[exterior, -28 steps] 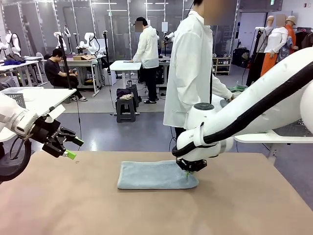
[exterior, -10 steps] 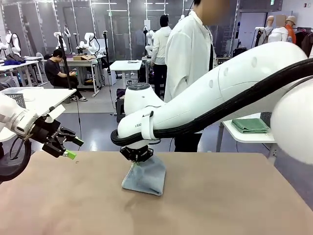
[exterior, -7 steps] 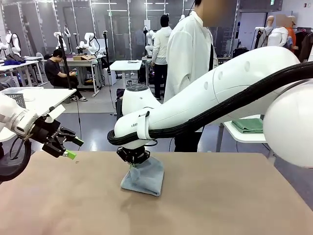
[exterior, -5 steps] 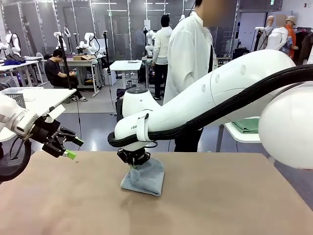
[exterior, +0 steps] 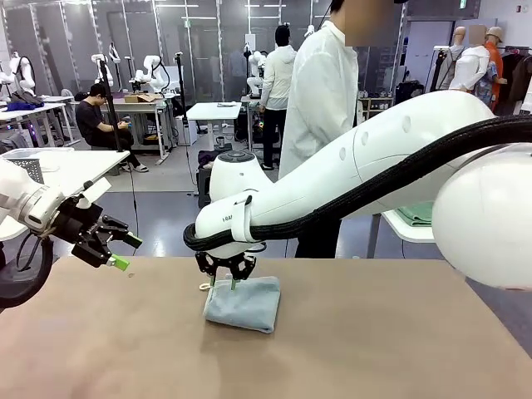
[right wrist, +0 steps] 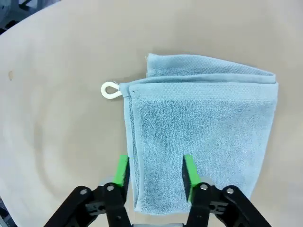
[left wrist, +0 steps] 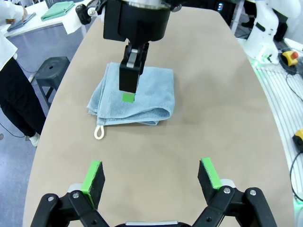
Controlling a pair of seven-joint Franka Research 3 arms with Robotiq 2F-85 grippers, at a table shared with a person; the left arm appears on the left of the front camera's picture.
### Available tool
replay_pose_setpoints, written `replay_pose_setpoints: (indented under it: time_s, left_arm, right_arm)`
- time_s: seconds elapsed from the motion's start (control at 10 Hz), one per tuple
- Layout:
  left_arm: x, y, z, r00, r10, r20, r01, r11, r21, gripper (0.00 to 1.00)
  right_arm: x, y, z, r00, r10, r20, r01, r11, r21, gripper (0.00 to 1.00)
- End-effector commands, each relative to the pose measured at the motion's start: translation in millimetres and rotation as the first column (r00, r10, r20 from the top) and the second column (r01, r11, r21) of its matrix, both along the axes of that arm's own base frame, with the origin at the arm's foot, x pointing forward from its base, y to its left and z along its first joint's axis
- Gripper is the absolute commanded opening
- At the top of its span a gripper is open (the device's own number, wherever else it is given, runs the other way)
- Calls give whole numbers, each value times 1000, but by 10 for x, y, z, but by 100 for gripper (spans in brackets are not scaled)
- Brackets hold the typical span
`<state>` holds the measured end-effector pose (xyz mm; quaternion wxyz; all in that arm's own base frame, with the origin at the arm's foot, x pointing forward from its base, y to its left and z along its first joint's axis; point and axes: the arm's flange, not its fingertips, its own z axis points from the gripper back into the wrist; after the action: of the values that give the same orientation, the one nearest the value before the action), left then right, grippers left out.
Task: Fold the towels and place them in the basket.
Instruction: When a person lays out a Towel with hook on the table, fold it in half twice.
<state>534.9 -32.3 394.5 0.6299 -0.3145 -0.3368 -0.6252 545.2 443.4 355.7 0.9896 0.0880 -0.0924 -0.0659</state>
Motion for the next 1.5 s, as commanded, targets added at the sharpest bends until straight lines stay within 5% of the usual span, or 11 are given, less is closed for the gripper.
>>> replay_pose_setpoints:
  time_s: [0.0, 0.2, 0.7, 0.9, 1.4]
  left_arm:
    - [-17, -3, 23, 1000, 7, -2, -7, 1000, 7, 100]
    - [-17, -3, 23, 1000, 7, -2, -7, 1000, 7, 100]
    - [-17, -3, 23, 1000, 7, -2, -7, 1000, 7, 100]
    - [-17, -3, 23, 1000, 7, -2, -7, 1000, 7, 100]
    - [-17, -3, 23, 1000, 7, -2, -7, 1000, 7, 100]
  right_arm:
    - [-211, -318, 162, 1000, 10, -3, -10, 1000, 18, 78]
    - [-399, -790, 213, 999, 32, -44, -32, 999, 8, 92]
    - [-515, -1435, 3, 1000, 2, -14, 0, 988, 152, 92]
    - [-457, -1493, -41, 998, 5, -59, 1, 995, 102, 92]
    - [-433, -1418, -3, 999, -18, -31, 21, 993, 114, 92]
